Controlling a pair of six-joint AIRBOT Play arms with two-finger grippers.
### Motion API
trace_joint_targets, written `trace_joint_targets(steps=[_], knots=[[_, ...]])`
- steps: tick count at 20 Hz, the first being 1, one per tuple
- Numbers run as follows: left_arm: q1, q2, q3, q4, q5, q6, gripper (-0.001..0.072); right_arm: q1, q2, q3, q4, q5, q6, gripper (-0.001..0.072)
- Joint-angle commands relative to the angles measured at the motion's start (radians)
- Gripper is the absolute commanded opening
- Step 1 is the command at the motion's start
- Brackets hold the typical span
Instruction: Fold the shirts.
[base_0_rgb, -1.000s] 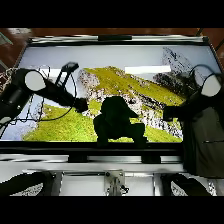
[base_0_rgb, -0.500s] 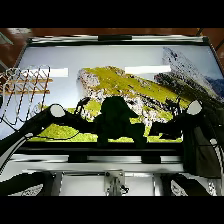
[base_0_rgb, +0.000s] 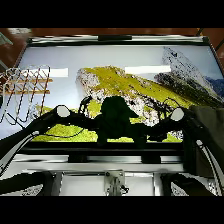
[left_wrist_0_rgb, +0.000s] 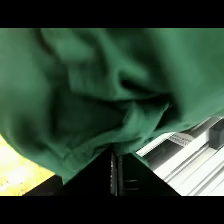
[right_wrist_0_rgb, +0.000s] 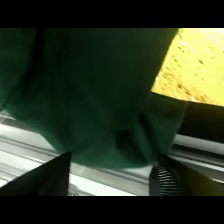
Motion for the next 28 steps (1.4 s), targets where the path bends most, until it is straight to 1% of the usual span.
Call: trace_joint_targets(steps=[1, 2, 3, 5, 7, 8, 10, 13, 15, 17, 20, 22, 24, 26, 28], knots=[[0.031, 0.005, 0.067, 0.003, -0.093, 0.087, 0.0034, 0.074, -0.09, -0.007, 0.028, -0.058, 0.008, 0.0195], [0.045, 0.014, 0.097, 0.031, -0.127, 0.093, 0.0033, 0.078, -0.095, -0.005, 0.028, -0.056, 0.005, 0.0085], [0.063, 0.034, 0.138, 0.091, -0.162, 0.093, 0.0033, 0.076, -0.087, 0.012, 0.013, -0.038, -0.012, 0.0071], [0.103, 0.095, 0.256, 0.254, -0.238, 0.093, 0.0032, 0.064, -0.032, 0.108, -0.093, 0.009, -0.023, 0.007], [0.153, 0.172, 0.427, 0.389, -0.3, 0.092, 0.0033, 0.054, 0.068, 0.265, -0.206, 0.008, -0.054, 0.007], [0.183, 0.211, 0.526, 0.419, -0.308, 0.093, 0.0033, 0.042, 0.127, 0.373, -0.248, -0.016, -0.072, 0.007], [0.248, 0.279, 0.76, 0.424, -0.288, 0.092, 0.0033, 0.011, 0.237, 0.609, -0.311, -0.124, -0.069, 0.007], [0.323, 0.349, 1.085, 0.424, -0.176, 0.092, 0.0034, -0.022, 0.338, 0.89, -0.322, -0.288, -0.066, 0.007], [0.348, 0.387, 1.212, 0.424, -0.096, 0.088, 0.0034, -0.023, 0.368, 1.014, -0.32, -0.303, -0.047, 0.007], [0.349, 0.44, 1.226, 0.431, -0.042, 0.089, 0.0034, -0.023, 0.384, 1.077, -0.317, -0.285, -0.038, 0.0071], [0.349, 0.501, 1.181, 0.533, -0.086, 0.085, 0.0033, -0.023, 0.404, 1.088, -0.322, -0.229, -0.035, 0.007], [0.349, 0.515, 1.16, 0.631, -0.161, 0.029, 0.0034, -0.023, 0.402, 1.088, -0.322, -0.141, -0.036, 0.0071], [0.349, 0.512, 1.16, 0.691, -0.256, 0.0, 0.0034, -0.023, 0.392, 1.088, -0.34, -0.03, -0.035, 0.007], [0.349, 0.51, 1.139, 0.708, -0.299, -0.007, 0.0034, -0.023, 0.374, 1.088, -0.4, 0.09, -0.032, 0.007], [0.349, 0.507, 1.091, 0.708, -0.319, -0.027, 0.0034, -0.023, 0.337, 1.088, -0.459, 0.188, 0.005, 0.0071]])
